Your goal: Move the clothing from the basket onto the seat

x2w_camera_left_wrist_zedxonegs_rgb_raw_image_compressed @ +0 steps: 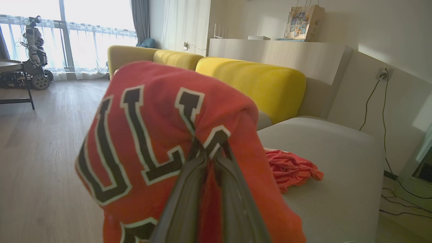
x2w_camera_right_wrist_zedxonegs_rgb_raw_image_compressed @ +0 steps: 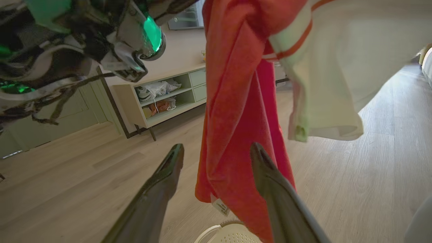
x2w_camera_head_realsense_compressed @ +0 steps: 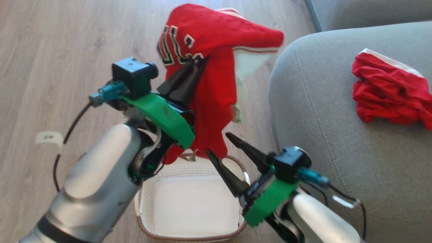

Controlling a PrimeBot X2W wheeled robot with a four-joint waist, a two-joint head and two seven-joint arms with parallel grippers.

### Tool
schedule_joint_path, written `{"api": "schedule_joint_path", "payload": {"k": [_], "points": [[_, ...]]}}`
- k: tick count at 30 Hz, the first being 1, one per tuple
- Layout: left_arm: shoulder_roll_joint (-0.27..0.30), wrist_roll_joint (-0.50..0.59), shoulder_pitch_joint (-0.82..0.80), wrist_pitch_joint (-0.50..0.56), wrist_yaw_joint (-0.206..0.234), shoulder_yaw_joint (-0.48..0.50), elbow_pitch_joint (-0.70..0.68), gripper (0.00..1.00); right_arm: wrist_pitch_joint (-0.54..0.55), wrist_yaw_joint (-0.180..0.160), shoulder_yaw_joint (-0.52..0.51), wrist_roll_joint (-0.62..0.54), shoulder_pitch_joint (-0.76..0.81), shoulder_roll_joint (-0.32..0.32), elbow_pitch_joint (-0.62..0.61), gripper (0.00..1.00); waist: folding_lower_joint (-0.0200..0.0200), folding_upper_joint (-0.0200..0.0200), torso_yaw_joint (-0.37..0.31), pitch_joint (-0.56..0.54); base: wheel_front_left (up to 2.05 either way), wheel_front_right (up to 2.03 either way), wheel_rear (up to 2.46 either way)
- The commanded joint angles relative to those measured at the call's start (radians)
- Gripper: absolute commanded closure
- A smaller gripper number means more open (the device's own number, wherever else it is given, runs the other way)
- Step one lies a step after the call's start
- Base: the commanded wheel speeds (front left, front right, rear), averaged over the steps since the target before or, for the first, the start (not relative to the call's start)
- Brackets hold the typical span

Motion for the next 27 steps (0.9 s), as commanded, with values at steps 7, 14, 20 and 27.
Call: {"api": "schedule_joint_path", "payload": {"k": [7,14,20,27], "points": [[-0.013,0.009,-0.077,0.002,-0.017,0.005,-0.009,1.00,-0.020,0.007,0.084,0.043,-0.152,0.049,0.136,0.00,0.0001,-0.0001,0.041,-0.008,0.00,0.00,0.00],[-0.047,0.007,-0.073,0.005,-0.031,-0.033,0.013,1.00,-0.023,0.007,0.027,0.042,-0.204,0.065,0.241,0.00,0.0001,-0.0001,0.097,-0.030,0.00,0.00,0.00],[-0.060,0.003,-0.063,0.003,-0.037,-0.051,0.030,1.00,-0.023,0.007,-0.025,0.029,-0.209,0.073,0.256,0.00,0.0001,-0.0001,0.131,-0.039,0.00,0.00,0.00],[-0.061,0.000,-0.061,0.004,-0.034,-0.058,0.031,1.00,-0.024,0.007,-0.045,0.019,-0.200,0.078,0.232,1.00,0.0001,-0.0001,0.151,-0.039,0.00,0.00,0.00]]}}
